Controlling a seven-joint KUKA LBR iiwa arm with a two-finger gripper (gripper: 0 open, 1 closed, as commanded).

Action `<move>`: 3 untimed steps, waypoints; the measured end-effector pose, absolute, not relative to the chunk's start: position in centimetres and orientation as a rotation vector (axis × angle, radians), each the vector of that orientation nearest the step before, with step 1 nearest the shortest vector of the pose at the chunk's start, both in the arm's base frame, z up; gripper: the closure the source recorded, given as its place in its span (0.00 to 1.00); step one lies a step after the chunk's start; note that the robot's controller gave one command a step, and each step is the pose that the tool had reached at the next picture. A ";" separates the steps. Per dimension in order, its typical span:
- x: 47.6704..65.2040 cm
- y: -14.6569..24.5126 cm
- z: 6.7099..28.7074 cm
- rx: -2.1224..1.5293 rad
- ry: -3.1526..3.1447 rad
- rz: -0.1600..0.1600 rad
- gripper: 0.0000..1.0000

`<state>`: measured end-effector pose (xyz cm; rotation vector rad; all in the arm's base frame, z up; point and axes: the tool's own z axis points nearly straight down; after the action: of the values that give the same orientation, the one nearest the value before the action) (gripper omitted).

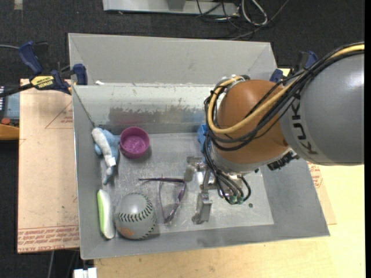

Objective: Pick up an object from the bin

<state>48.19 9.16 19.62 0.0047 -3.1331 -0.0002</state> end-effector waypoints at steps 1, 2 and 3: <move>48.4 9.1 20.0 -0.001 -3.141 -0.001 0.00; 49.8 9.1 12.1 0.407 -3.113 -0.003 0.00; 51.5 9.3 16.1 0.865 -3.023 -0.003 0.00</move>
Offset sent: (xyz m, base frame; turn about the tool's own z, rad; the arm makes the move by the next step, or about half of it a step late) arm 0.0235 -0.0012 -0.1262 -0.4192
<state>51.48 9.33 16.07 0.8647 -3.0228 -0.0033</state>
